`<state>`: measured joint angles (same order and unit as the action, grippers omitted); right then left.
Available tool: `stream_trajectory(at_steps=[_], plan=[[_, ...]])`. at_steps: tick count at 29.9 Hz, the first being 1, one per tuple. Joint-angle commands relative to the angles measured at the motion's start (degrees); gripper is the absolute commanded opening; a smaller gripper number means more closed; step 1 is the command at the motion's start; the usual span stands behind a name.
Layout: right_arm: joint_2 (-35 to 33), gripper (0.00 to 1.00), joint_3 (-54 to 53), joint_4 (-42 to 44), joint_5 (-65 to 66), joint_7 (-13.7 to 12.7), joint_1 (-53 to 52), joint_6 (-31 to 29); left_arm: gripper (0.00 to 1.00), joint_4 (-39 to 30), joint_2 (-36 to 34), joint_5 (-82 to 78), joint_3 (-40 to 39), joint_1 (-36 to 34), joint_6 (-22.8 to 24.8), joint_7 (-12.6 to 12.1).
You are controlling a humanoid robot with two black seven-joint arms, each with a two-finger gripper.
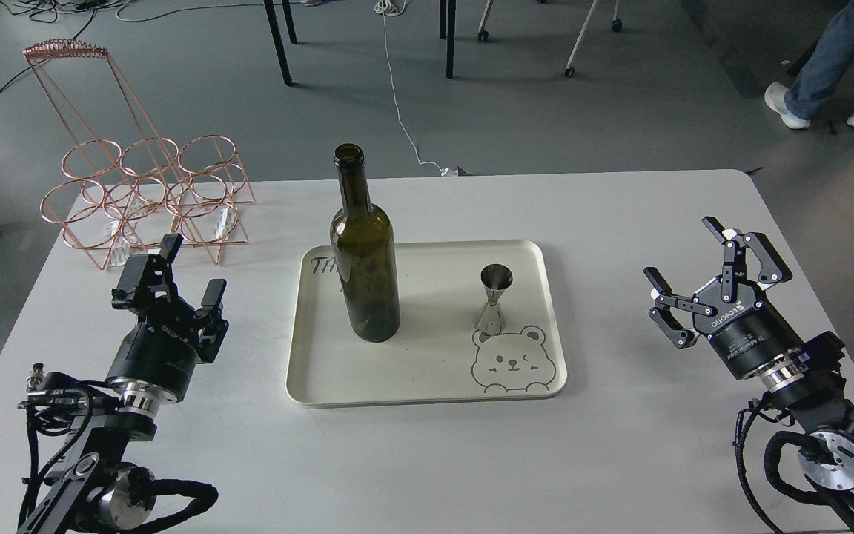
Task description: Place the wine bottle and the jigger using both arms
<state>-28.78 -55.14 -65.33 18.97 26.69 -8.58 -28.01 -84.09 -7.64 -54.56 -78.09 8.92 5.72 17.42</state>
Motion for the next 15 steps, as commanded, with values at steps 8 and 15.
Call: stream_trajectory(at_steps=[8, 15], plan=[[-4.26, 0.99, -0.41, -0.41, 12.45, 1.31, -0.21, 0.01, 0.98, -0.03, -0.18, 0.77, 0.49, -0.22, 0.70, 0.51], [-10.50, 0.99, 0.12, -6.90, 42.87, 1.31, -0.04, 5.65, 0.98, -0.03, -0.09, 0.77, 0.49, -1.28, 0.52, 0.77]])
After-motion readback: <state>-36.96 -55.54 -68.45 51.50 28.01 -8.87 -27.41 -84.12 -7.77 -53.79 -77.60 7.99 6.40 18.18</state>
